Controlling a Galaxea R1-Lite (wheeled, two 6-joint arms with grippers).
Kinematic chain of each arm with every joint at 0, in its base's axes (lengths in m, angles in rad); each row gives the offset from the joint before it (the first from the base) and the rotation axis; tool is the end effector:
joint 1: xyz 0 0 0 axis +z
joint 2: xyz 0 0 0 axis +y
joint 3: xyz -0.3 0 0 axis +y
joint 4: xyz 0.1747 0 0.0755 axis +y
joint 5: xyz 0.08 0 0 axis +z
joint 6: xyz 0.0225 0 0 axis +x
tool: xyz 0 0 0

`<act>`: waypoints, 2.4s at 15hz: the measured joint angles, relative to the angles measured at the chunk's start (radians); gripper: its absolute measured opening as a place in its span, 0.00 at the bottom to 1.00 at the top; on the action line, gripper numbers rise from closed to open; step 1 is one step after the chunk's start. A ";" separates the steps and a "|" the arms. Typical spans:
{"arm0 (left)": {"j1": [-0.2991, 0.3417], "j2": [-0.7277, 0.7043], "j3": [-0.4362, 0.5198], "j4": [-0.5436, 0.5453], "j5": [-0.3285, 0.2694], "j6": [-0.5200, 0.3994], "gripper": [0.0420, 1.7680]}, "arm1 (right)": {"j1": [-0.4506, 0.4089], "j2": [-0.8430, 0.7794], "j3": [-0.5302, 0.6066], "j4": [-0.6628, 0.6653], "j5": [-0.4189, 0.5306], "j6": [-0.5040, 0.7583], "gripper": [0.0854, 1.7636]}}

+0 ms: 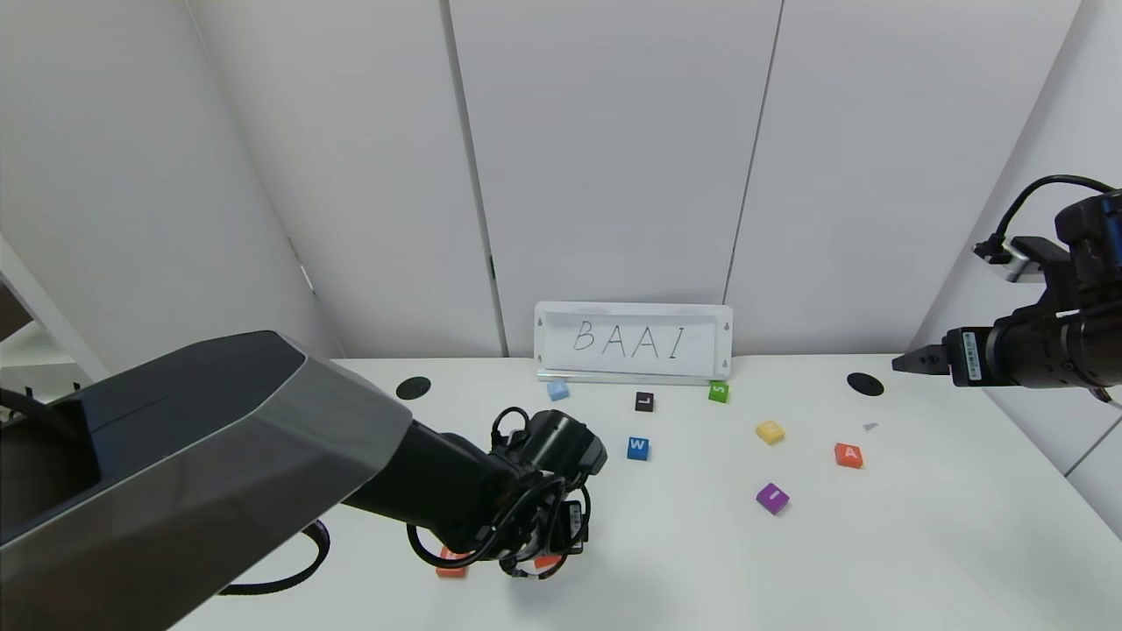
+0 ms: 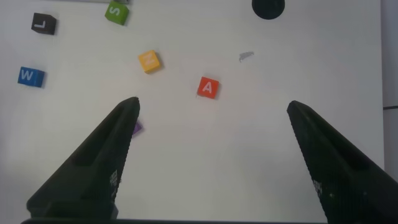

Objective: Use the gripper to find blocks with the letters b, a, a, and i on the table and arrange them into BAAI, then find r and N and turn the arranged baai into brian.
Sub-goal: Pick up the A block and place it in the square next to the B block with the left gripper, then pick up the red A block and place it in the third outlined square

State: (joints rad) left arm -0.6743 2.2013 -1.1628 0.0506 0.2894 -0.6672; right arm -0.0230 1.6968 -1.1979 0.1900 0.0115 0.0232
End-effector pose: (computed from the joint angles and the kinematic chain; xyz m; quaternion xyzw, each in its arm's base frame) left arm 0.2990 -0.2308 0.0401 -0.0481 0.4873 -0.0043 0.8719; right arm 0.3063 -0.0068 0.2152 0.0167 0.3375 -0.0093 0.9411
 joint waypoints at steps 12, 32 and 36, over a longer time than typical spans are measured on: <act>0.007 -0.102 -0.018 0.015 0.006 0.048 0.94 | -0.006 -0.005 -0.002 0.001 0.002 0.000 0.97; 0.301 -0.691 0.113 -0.021 -0.228 0.368 0.97 | -0.006 0.000 0.000 0.001 -0.006 -0.005 0.97; 0.397 -0.762 0.188 -0.093 -0.317 0.496 0.97 | -0.006 0.003 0.000 0.002 -0.008 -0.005 0.97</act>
State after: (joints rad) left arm -0.2770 1.4389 -0.9745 -0.0419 -0.0272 -0.1709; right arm -0.0291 1.6996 -1.1983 0.1919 0.0036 0.0185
